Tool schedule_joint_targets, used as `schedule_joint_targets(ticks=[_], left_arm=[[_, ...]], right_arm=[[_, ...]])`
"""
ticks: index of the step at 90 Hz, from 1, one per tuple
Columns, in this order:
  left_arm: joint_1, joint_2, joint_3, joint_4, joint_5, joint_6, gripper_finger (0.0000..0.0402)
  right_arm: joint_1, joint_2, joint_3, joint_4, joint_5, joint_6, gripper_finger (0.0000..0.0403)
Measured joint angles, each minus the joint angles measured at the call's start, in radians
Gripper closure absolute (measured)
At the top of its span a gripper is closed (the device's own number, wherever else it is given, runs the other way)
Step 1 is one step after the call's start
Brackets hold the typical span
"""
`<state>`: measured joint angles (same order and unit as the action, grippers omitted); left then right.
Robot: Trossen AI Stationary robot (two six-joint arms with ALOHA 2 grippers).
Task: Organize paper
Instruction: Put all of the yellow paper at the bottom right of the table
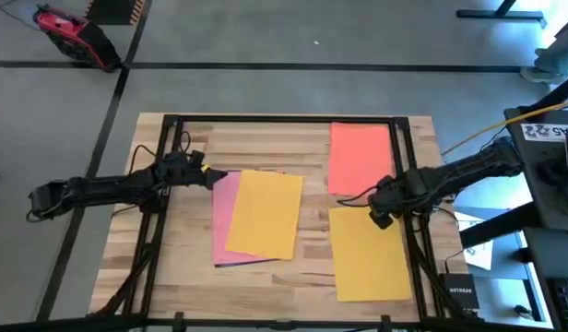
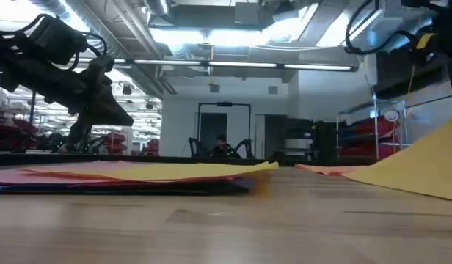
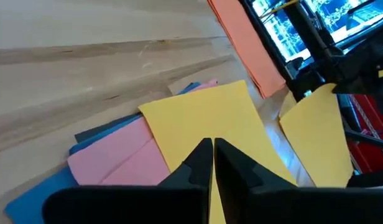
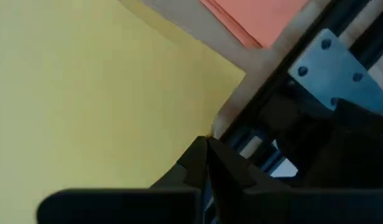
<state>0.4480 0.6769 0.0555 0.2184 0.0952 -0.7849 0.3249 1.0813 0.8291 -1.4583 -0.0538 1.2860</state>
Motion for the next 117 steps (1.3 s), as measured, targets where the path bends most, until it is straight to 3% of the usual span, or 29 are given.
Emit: schedule_joint_targets(ticks=[117], left_arm=[[0.000, 0.000, 0.000, 0.000, -0.025, 0.007, 0.0402]], right_arm=[[0.003, 0.000, -0.003, -0.047, -0.037, 0.170, 0.0403]])
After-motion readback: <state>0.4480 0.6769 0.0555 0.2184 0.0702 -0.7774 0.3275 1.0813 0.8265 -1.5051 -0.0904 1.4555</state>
